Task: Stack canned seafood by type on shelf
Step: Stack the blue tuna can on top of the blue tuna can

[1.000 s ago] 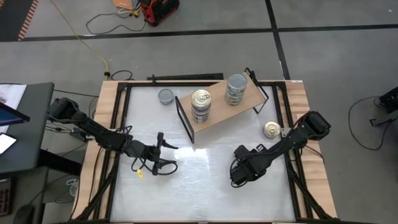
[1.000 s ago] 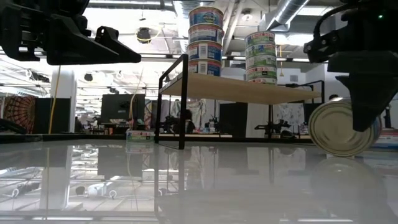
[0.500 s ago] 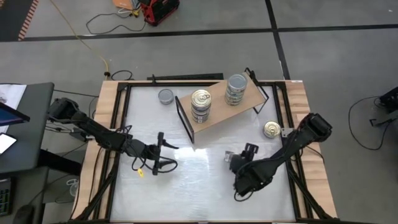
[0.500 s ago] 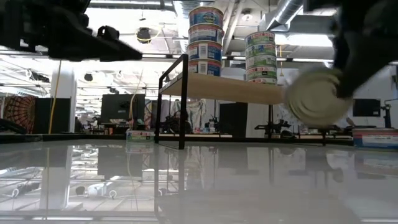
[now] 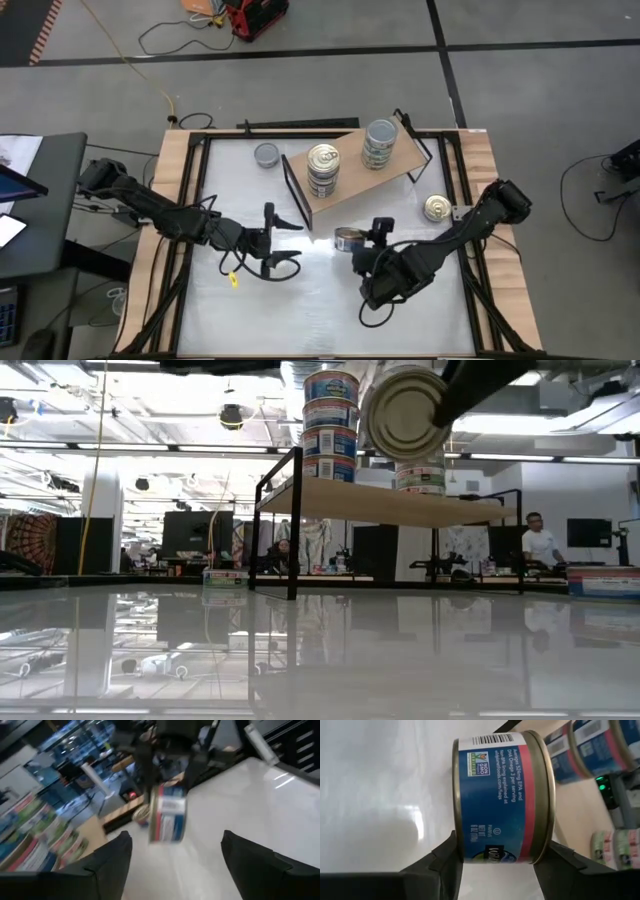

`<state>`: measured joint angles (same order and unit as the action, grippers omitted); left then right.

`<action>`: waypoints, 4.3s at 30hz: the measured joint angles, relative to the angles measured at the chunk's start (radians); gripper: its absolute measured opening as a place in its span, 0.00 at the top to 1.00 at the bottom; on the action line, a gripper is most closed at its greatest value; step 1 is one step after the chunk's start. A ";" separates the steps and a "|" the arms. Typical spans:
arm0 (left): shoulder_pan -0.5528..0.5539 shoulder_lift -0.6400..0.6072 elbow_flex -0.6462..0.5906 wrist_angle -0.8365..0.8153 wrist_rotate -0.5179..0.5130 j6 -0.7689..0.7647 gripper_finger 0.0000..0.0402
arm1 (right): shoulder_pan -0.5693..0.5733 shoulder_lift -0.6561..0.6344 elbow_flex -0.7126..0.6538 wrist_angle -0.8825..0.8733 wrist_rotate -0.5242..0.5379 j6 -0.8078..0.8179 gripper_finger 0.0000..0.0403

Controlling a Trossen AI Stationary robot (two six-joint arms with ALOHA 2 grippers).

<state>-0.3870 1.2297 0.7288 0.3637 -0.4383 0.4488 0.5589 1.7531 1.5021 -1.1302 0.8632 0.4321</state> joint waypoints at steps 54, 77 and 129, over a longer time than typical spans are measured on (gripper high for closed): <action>-0.061 0.196 0.248 -0.064 -0.317 0.402 0.51 | -0.007 -0.002 0.237 0.241 0.063 -0.456 0.09; 0.234 -0.019 0.248 0.097 -0.102 1.166 0.51 | 0.114 -0.092 0.235 -0.441 0.311 0.457 0.11; 0.379 0.136 0.540 -0.378 -0.196 1.164 0.51 | 0.095 -0.243 -0.220 -0.118 0.402 0.634 0.11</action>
<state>-0.0081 1.3659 1.2686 -0.0146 -0.6347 1.6127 0.6540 1.5097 1.2816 -1.2481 1.2653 1.0660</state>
